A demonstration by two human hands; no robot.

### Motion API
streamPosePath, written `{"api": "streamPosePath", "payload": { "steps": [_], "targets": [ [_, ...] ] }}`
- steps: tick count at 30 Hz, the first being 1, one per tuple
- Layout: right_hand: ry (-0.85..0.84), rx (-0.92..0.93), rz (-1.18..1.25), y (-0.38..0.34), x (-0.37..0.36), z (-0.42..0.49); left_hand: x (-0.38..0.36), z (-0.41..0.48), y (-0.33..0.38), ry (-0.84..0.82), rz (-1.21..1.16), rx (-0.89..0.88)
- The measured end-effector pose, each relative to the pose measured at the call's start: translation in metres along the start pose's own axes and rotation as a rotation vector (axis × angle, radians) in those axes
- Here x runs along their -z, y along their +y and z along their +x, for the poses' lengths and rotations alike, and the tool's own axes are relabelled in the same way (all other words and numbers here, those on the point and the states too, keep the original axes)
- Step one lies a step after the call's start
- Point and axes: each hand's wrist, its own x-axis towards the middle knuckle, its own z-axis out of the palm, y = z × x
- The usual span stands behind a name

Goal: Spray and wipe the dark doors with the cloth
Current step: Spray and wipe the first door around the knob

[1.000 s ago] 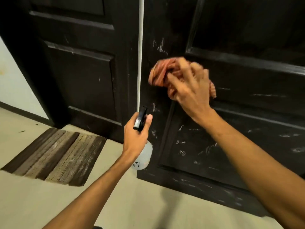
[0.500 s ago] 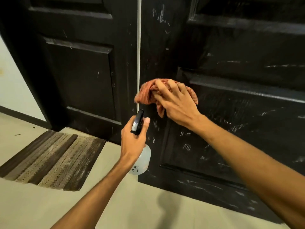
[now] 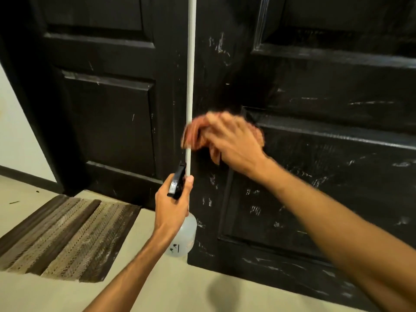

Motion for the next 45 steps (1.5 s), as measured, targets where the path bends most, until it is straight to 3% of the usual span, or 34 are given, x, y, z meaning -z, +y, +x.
{"api": "streamPosePath", "payload": {
  "steps": [2,3,7,8,9,12,13,17,18,20,22,23,26,27,29,31,32,33,36,37,38,40,41,42,45],
  "targets": [
    [0.118,-0.29,0.027,0.016,0.02,0.028,0.003,-0.003,-0.009,0.011,0.013,0.024],
    [0.157,-0.325,0.016,0.012,0.015,0.029,0.004,-0.006,-0.014,0.016,0.018,0.034],
    [0.005,0.158,-0.043,-0.006,-0.012,0.006,0.007,0.002,-0.006,0.008,-0.018,0.038],
    [0.02,0.177,-0.058,0.011,-0.002,0.019,0.007,0.013,0.005,-0.006,-0.039,0.02],
    [0.058,0.106,-0.058,0.029,0.014,0.039,0.007,0.024,0.017,-0.019,-0.055,-0.009],
    [0.164,-0.383,-0.022,0.056,0.057,0.085,0.006,0.045,0.037,-0.033,-0.063,-0.095],
    [0.166,-0.419,-0.043,0.051,0.053,0.084,0.005,0.048,0.039,-0.036,-0.058,-0.113],
    [-0.037,0.072,-0.079,0.043,0.034,0.057,0.003,0.059,0.061,-0.048,-0.078,-0.152],
    [-0.006,0.068,-0.086,0.058,0.048,0.072,0.005,0.066,0.072,-0.05,-0.086,-0.172],
    [0.165,-0.238,-0.079,0.087,0.081,0.118,0.009,0.078,0.089,-0.056,-0.1,-0.199],
    [0.22,-0.524,-0.064,0.09,0.095,0.14,0.011,0.085,0.096,-0.06,-0.128,-0.204],
    [0.199,-0.492,-0.054,0.08,0.084,0.139,0.012,0.085,0.095,-0.056,-0.133,-0.198],
    [-0.064,-0.042,-0.096,0.046,0.05,0.101,0.013,0.082,0.093,-0.056,-0.151,-0.178],
    [-0.073,0.026,-0.109,0.055,0.054,0.098,0.014,0.083,0.094,-0.061,-0.158,-0.173],
    [0.069,-0.166,-0.117,0.083,0.081,0.112,0.012,0.086,0.098,-0.082,-0.175,-0.182],
    [0.249,-0.621,-0.054,0.102,0.101,0.117,0.007,0.088,0.097,-0.099,-0.166,-0.183],
    [0.292,-0.725,-0.034,0.099,0.098,0.113,0.004,0.086,0.093,-0.102,-0.163,-0.178],
    [0.287,-0.691,-0.027,0.088,0.085,0.104,0.001,0.084,0.09,-0.105,-0.163,-0.171],
    [0.099,-0.262,-0.064,0.063,0.058,0.056,-0.011,0.078,0.09,-0.118,-0.175,-0.152],
    [0.082,-0.259,-0.062,0.077,0.063,0.041,-0.017,0.076,0.095,-0.134,-0.182,-0.154],
    [0.129,-0.385,-0.046,0.096,0.072,0.03,-0.023,0.075,0.1,-0.154,-0.189,-0.161],
    [0.259,-0.83,-0.013,0.118,0.09,0.006,-0.036,0.071,0.103,-0.187,-0.185,-0.167],
    [0.279,-0.936,-0.039,0.114,0.085,-0.007,-0.042,0.067,0.101,-0.2,-0.179,-0.166],
    [0.257,-0.894,-0.077,0.101,0.075,-0.019,-0.048,0.061,0.098,-0.207,-0.173,-0.165],
    [0.044,-0.37,-0.064,0.063,0.04,-0.058,-0.064,0.048,0.094,-0.231,-0.155,-0.155]
  ]
}}
